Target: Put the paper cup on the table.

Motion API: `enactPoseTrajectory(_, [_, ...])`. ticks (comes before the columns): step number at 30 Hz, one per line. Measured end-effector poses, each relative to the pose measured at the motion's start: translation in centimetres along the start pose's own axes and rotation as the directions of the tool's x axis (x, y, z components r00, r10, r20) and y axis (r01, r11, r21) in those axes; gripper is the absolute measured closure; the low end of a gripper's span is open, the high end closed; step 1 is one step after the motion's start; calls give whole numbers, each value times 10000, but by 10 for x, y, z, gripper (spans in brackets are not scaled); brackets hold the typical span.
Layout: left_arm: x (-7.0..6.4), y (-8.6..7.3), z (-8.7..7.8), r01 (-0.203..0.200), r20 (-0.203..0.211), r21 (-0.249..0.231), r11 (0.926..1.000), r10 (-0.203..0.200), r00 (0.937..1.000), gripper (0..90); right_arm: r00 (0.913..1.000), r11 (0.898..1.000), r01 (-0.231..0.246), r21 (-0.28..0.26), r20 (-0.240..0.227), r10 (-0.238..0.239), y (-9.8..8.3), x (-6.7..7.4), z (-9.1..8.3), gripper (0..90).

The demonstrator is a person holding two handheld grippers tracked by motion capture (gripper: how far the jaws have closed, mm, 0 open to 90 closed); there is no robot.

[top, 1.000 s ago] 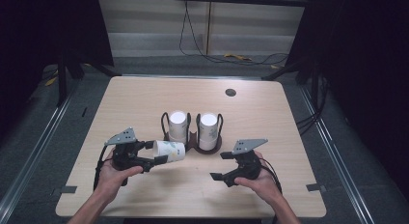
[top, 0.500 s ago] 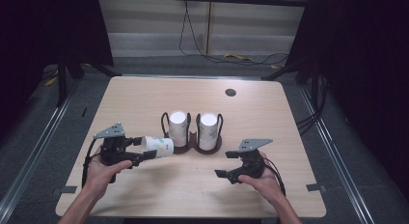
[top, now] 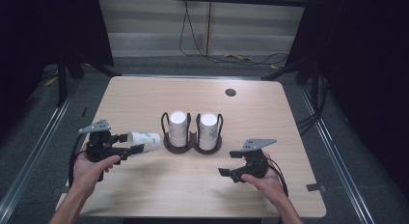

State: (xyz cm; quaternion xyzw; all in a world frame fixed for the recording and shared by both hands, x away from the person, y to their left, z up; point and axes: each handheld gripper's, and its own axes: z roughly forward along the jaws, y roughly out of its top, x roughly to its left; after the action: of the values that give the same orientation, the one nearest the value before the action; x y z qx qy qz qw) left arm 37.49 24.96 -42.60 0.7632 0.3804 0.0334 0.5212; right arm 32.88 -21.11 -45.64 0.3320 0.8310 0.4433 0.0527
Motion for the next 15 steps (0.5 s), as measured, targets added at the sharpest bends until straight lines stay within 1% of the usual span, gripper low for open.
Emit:
enactPoseTrajectory(1, [2,1,-4,34,-217,31,10000,-34,9998,254,10000,10000,-32,52,-37,32,0,0,0,181])
enactPoseTrajectory(3, [5,2,-6,46,-393,45,10000,-44,9992,254,10000,9999,-38,98,-21,38,-1,1,1,181])
enactPoseTrajectory(4, [5,2,-6,46,-393,45,10000,-44,9992,253,10000,9999,14,133,-18,-13,-1,1,2,182])
enactPoseTrajectory(5, [8,2,-8,21,-630,163,9999,-11,9980,253,10000,9999,-1,136,-12,2,-1,2,2,183])
enactPoseTrajectory(9, [14,3,-11,-95,-1038,421,9991,138,9945,251,10000,9998,89,174,39,-90,0,4,2,185])
enactPoseTrajectory(12, [17,3,-11,-18,-1067,506,9987,72,9943,251,10000,9997,84,210,44,-85,0,4,3,185])
enactPoseTrajectory(15, [20,6,-10,-169,-1318,850,9962,281,9909,250,10000,9997,53,240,33,-54,0,3,4,186])
